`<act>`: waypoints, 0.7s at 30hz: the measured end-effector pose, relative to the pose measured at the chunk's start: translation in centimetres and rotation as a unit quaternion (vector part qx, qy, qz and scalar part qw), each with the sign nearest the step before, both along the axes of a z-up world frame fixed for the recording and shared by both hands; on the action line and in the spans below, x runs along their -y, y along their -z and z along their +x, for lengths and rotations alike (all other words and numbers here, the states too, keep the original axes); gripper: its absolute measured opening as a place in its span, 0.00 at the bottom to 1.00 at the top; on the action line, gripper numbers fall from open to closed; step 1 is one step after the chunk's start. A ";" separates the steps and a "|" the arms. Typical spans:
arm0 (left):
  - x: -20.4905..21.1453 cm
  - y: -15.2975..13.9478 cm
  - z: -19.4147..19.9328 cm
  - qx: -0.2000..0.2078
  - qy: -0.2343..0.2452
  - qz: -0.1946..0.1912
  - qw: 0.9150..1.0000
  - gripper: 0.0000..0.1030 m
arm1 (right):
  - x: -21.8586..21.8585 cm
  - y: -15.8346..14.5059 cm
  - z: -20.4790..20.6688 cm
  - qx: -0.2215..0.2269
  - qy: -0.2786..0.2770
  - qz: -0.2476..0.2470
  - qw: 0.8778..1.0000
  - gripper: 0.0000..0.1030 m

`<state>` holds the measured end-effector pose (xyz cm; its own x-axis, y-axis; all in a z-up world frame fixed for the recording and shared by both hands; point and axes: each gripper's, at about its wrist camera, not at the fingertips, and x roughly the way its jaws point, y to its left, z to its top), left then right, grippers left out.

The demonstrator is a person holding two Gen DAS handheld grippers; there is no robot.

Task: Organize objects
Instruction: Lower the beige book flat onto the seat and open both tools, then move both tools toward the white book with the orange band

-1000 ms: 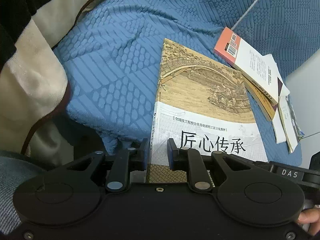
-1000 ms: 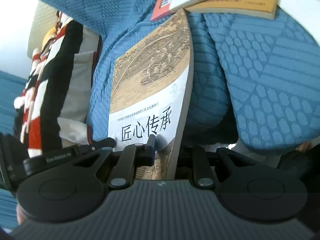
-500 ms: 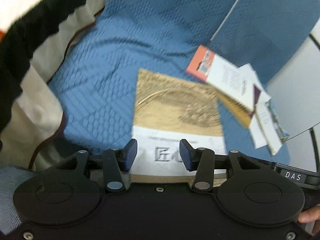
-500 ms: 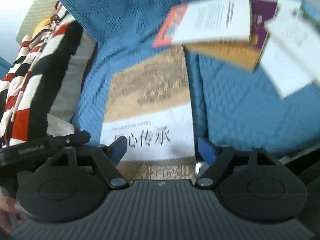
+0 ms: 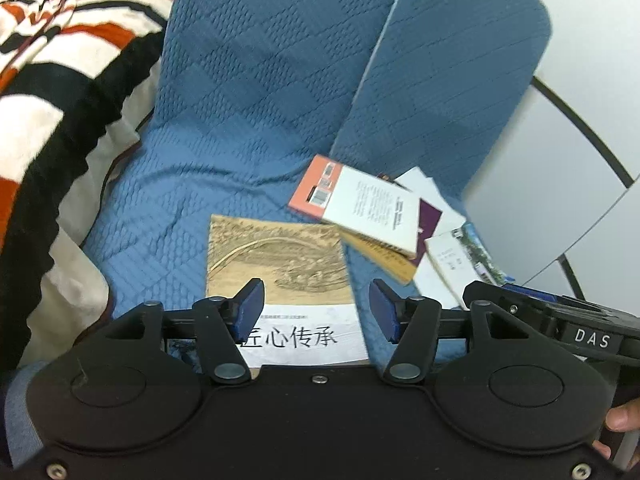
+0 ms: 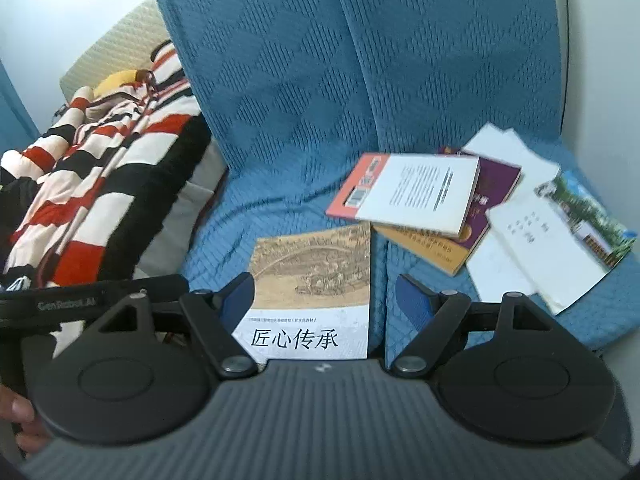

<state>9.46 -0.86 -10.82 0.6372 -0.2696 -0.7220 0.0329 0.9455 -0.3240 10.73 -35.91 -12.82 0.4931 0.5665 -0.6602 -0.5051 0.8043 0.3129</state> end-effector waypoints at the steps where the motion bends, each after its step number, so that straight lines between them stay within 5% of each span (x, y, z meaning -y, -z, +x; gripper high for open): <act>1: 0.2 -0.4 -0.3 0.005 0.003 0.001 1.000 0.56 | 0.3 -0.4 -0.4 0.006 0.000 0.000 1.000 0.77; 21: 2.9 -3.8 -6.4 0.048 0.021 -0.012 0.999 0.77 | 5.8 -2.2 -6.6 0.040 0.056 0.002 0.998 0.77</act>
<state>3.10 -3.71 -7.06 0.6917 -0.3134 -0.6506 0.1038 0.9347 -0.3399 4.16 -41.75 -10.65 0.6039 0.5077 -0.6145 -0.4359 0.8558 0.2785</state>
